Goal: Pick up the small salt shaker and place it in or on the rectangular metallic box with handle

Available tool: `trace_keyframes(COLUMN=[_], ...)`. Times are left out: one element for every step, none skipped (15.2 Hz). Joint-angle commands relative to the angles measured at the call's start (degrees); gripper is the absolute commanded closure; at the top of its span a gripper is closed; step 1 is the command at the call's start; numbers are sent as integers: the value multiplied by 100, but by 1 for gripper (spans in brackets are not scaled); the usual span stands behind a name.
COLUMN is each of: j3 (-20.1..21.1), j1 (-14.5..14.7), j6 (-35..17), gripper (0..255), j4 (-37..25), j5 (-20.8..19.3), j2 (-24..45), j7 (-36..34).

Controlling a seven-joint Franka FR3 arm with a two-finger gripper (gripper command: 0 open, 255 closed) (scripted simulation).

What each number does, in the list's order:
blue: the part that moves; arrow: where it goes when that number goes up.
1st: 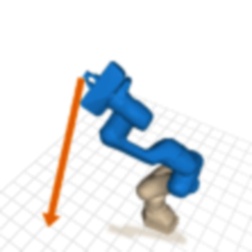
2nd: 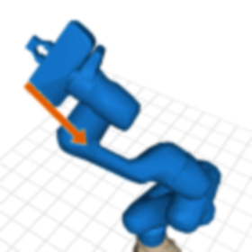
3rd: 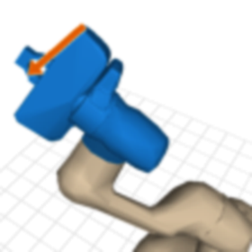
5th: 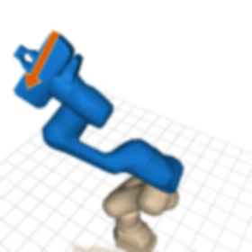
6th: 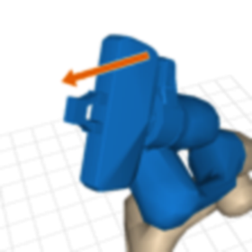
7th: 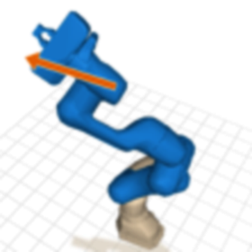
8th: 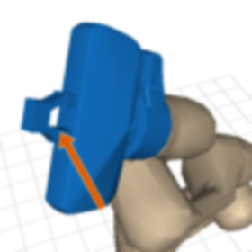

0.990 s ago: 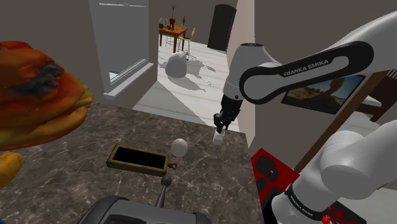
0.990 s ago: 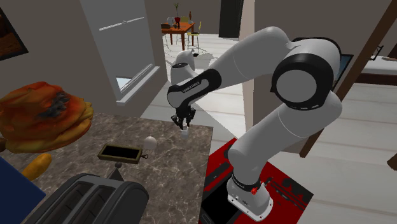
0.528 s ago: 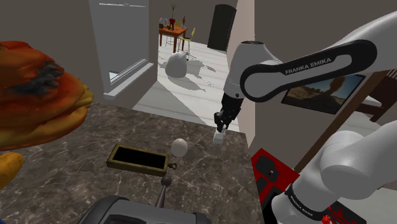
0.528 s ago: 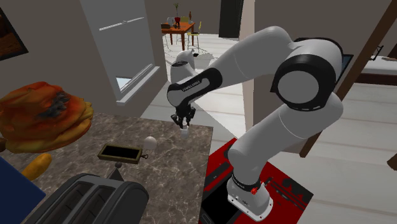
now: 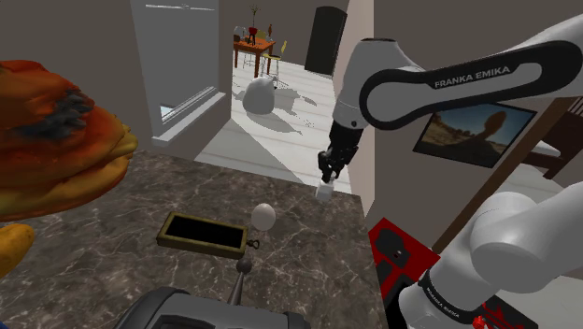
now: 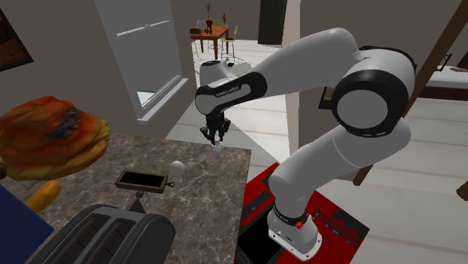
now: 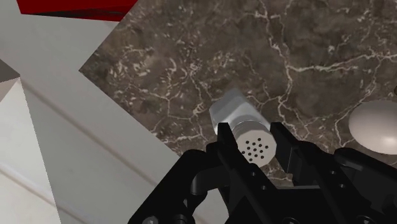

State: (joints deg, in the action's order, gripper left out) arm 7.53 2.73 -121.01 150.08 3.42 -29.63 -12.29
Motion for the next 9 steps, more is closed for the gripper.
trace_keyframes(j3=[-17,-22,-28,-33,-38,-43,-47,-52,-57], j1=[-5,-5,-5,-6,-7,-7,-8,-9,-10], j6=[173,261,348,434,519,604,689,772,856], gripper=[255,255,255,255,255,255,255,255,255], j4=[-101,-158,-215,-274,-334,-395,-457,-520,-584], j5=[-7,-9,-11,-13,-15,-17,-20,-22,-24], j2=[-69,-100,-129,-156,-182,-206,-229,-249,-268], j7=[12,14,15,16,18,19,20,21,22])
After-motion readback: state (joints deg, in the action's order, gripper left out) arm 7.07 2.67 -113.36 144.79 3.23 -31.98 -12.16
